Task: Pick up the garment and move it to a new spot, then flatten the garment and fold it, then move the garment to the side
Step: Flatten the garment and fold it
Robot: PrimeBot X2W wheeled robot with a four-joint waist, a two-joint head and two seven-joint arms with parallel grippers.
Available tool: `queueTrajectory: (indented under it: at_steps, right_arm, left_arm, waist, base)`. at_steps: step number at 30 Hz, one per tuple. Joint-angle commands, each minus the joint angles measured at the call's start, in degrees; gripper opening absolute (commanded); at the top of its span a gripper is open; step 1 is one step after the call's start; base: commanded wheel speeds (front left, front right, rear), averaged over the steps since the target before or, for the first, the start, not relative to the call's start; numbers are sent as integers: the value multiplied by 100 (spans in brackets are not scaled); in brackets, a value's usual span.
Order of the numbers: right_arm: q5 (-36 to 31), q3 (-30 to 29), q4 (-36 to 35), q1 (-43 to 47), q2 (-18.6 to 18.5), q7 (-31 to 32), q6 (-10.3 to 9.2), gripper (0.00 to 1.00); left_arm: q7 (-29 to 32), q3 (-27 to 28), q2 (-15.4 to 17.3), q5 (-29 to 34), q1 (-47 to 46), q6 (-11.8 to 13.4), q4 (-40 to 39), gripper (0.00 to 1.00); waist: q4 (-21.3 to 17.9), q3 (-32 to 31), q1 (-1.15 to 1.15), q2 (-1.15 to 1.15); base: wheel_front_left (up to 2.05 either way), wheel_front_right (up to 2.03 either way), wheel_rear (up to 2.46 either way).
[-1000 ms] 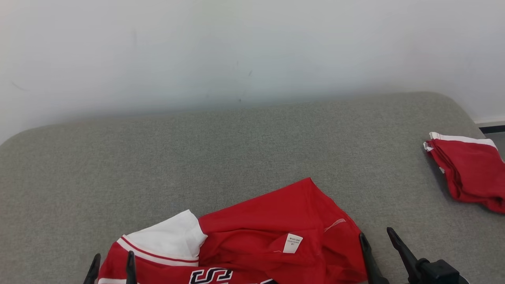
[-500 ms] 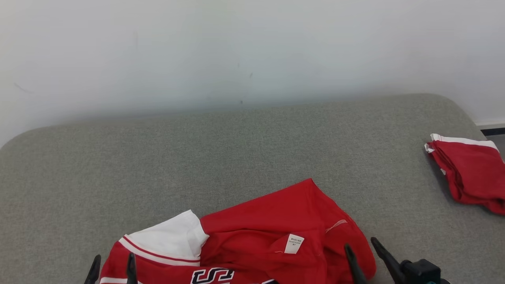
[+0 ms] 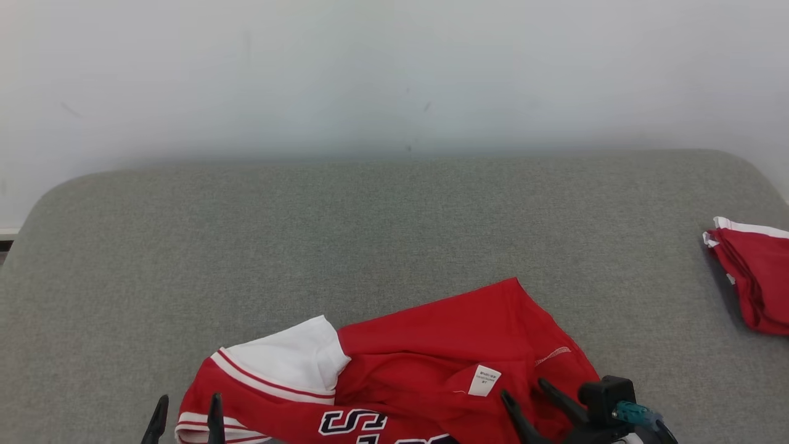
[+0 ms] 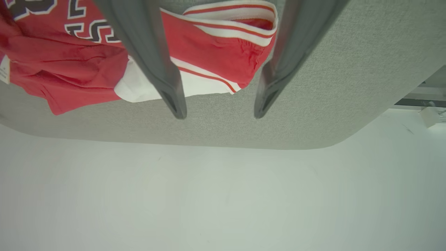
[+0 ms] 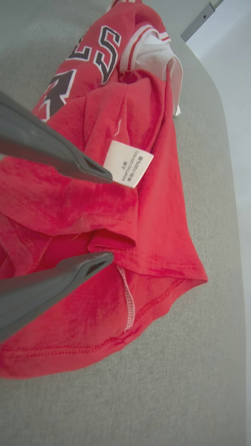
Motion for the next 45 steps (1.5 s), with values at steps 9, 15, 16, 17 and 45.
queueTrajectory:
  at_steps: [9,15,16,17,45]
  right_arm:
    - [124,67,190,-272,-13,9,-16,23]
    - [197,49,225,-491,-53,-101,-16,0]
    - [213,10,217,-509,-61,-141,-16,0]
    - [232,-63,203,-544,-71,-210,-16,0]
    - [-1650,-3278,396,-1714,282,258,-16,0]
  left_arm:
    - [-17,-3,-40,-5,-139,-45,16,100]
    - [-17,-16,-58,-18,-182,-35,38,100]
    - [-17,-18,-60,-16,-186,-36,43,100]
    - [-17,-15,-62,-19,-192,-37,46,100]
    - [-17,-268,-91,-102,-445,-36,-78,100]
  waist:
    - [153,225,-1,0]
    - [126,276,-1,0]
    - [119,274,-1,0]
    - [113,271,-1,0]
    - [366,803,-1,0]
  base:
    - [0,0,0]
    - [0,0,0]
    - [0,0,0]
    - [0,0,0]
    - [0,0,0]
